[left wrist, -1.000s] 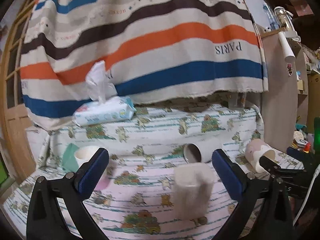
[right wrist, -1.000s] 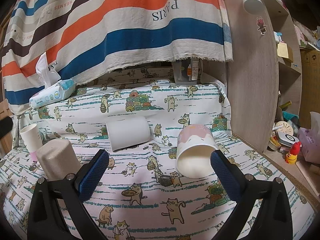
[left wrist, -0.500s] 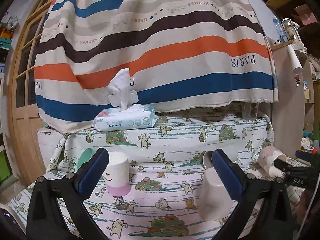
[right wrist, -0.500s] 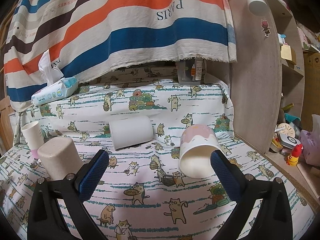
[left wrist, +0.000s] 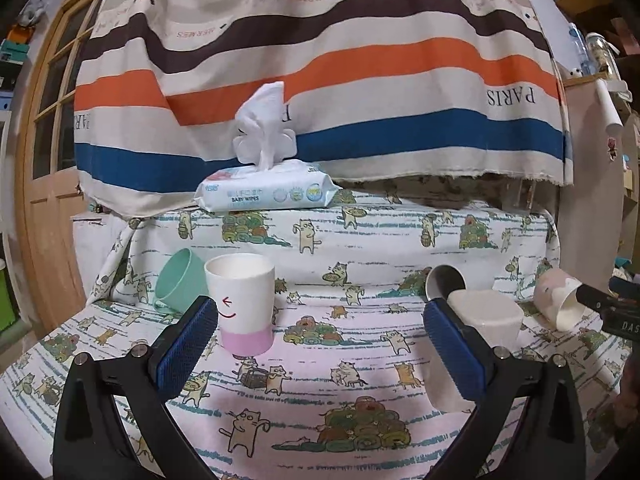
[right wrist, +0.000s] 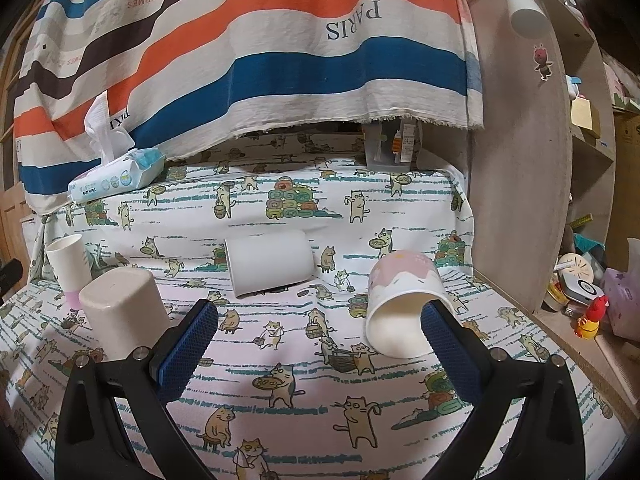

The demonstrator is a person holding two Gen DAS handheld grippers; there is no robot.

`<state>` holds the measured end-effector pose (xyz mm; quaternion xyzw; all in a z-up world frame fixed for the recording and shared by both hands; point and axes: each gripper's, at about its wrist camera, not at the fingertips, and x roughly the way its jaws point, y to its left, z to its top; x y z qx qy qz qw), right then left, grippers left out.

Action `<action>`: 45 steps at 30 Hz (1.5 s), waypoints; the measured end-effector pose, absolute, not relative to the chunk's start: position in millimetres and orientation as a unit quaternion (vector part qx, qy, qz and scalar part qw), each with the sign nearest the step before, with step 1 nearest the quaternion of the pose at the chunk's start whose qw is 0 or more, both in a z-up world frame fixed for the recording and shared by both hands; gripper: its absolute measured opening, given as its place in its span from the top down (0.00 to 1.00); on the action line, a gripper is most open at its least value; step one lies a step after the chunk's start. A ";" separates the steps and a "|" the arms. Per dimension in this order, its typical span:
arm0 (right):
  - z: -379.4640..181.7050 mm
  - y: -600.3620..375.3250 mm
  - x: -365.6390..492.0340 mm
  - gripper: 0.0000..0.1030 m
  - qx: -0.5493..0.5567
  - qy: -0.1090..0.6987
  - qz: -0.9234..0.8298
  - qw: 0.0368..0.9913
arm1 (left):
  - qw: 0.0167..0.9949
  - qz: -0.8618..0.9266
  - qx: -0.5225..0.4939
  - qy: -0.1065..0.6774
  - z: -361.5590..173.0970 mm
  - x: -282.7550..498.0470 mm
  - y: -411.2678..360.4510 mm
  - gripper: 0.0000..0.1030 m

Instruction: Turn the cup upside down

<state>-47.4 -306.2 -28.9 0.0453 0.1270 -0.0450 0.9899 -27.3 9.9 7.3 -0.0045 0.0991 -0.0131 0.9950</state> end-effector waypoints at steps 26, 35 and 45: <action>-28.1 -302.5 -47.7 0.01 0.041 0.127 -0.045 0.990 | 0.988 -0.010 0.010 0.154 -2.1 -12.4 1.5 0.00; -28.4 -302.3 -47.5 0.01 0.041 0.127 -0.045 0.990 | 0.988 -0.019 0.007 0.156 -1.9 -13.1 1.7 0.00; -28.7 -302.1 -47.3 0.01 0.040 0.127 -0.045 0.990 | 0.987 -0.018 0.007 0.158 -1.8 -12.9 0.9 0.00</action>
